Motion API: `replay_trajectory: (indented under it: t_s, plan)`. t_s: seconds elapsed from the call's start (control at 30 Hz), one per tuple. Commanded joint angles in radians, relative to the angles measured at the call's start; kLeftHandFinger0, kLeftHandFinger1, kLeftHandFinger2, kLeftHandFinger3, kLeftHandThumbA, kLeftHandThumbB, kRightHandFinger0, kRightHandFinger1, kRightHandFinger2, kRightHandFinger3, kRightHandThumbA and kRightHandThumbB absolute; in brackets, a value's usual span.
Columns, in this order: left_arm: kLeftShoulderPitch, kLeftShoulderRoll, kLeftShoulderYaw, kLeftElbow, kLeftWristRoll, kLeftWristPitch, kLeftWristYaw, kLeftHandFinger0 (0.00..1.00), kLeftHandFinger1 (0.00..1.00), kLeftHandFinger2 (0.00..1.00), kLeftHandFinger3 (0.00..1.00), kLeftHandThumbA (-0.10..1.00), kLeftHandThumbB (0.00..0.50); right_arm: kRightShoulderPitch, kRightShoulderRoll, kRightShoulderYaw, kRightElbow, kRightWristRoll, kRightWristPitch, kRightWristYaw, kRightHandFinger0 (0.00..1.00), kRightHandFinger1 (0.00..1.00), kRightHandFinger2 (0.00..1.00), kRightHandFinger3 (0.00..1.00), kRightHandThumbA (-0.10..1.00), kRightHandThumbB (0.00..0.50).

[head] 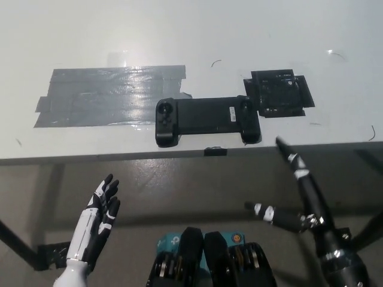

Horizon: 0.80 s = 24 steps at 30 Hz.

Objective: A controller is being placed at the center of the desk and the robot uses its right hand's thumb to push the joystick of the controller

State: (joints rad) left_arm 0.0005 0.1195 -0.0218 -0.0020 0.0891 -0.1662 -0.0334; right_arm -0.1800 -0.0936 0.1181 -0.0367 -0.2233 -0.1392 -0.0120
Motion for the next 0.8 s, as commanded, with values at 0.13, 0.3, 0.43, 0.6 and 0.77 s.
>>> replay_trajectory:
  t_s: [0.13,0.3,0.43,0.6,0.77]
  plan:
    - [-0.004,0.002,-0.003,-0.029,0.021,-0.036,0.005,1.00,1.00,1.00,1.00,0.90,0.059,-0.258,0.001,-0.080,0.055,0.000,0.095,-0.026,1.00,1.00,1.00,1.00,1.00,0.266]
    - [-0.005,0.003,-0.003,-0.032,0.016,-0.036,0.001,1.00,1.00,1.00,1.00,0.89,0.049,-0.375,-0.005,-0.097,0.209,-0.006,0.087,-0.042,1.00,1.00,1.00,1.00,1.00,0.308]
    - [-0.008,0.003,-0.002,-0.035,0.016,-0.029,0.001,1.00,1.00,1.00,1.00,0.89,0.049,-0.471,-0.012,-0.096,0.346,-0.028,0.100,-0.059,1.00,1.00,1.00,1.00,1.00,0.348]
    - [-0.012,-0.001,-0.002,-0.040,0.018,-0.018,0.002,1.00,1.00,1.00,1.00,0.89,0.056,-0.533,-0.002,-0.087,0.449,-0.035,0.105,-0.078,1.00,1.00,1.00,1.00,1.00,0.348]
    - [-0.019,0.002,-0.002,-0.042,0.022,-0.021,0.002,1.00,1.00,1.00,1.00,0.90,0.052,-0.600,0.009,-0.085,0.566,-0.036,0.116,-0.097,1.00,1.00,1.00,1.00,1.00,0.348]
